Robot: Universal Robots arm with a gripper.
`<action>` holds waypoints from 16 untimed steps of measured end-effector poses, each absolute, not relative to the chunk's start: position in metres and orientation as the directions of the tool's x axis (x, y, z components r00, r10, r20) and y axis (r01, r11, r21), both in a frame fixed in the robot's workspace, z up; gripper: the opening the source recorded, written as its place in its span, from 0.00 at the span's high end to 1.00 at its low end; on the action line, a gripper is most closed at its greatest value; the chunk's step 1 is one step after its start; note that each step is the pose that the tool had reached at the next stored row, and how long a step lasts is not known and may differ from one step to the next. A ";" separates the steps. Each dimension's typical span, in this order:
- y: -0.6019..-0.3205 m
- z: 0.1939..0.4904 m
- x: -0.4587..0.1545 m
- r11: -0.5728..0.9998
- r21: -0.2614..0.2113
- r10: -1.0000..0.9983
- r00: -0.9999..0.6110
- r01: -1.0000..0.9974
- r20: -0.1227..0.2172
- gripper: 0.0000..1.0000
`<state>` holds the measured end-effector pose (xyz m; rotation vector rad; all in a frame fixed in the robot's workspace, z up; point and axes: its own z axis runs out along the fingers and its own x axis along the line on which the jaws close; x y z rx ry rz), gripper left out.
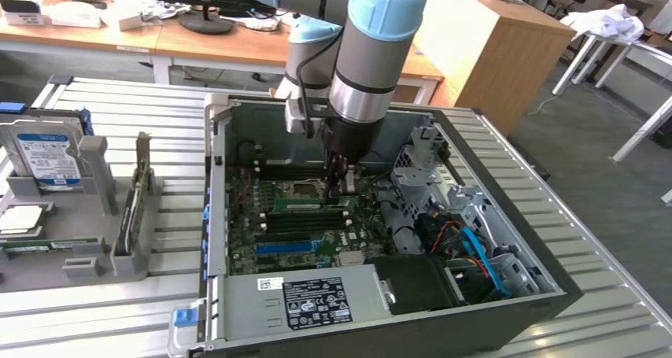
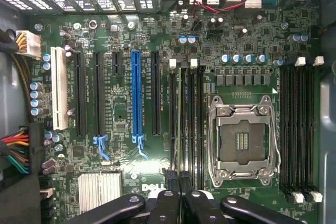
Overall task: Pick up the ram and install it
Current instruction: 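Insert the ram into the slot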
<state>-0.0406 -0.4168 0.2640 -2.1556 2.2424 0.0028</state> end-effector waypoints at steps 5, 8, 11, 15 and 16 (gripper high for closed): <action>-0.417 0.264 -0.041 0.027 -0.020 -0.999 -0.026 -0.999 -0.024 0.88; -0.417 0.264 -0.041 0.018 -0.020 -1.000 -0.018 -1.000 -0.024 0.88; -0.417 0.262 -0.041 0.018 -0.020 -1.000 -0.018 -1.000 -0.024 0.88; -0.417 0.259 -0.041 0.018 -0.020 -1.000 -0.017 -1.000 -0.024 0.88; -0.417 0.258 -0.041 0.018 -0.020 -1.000 -0.017 -1.000 -0.024 0.88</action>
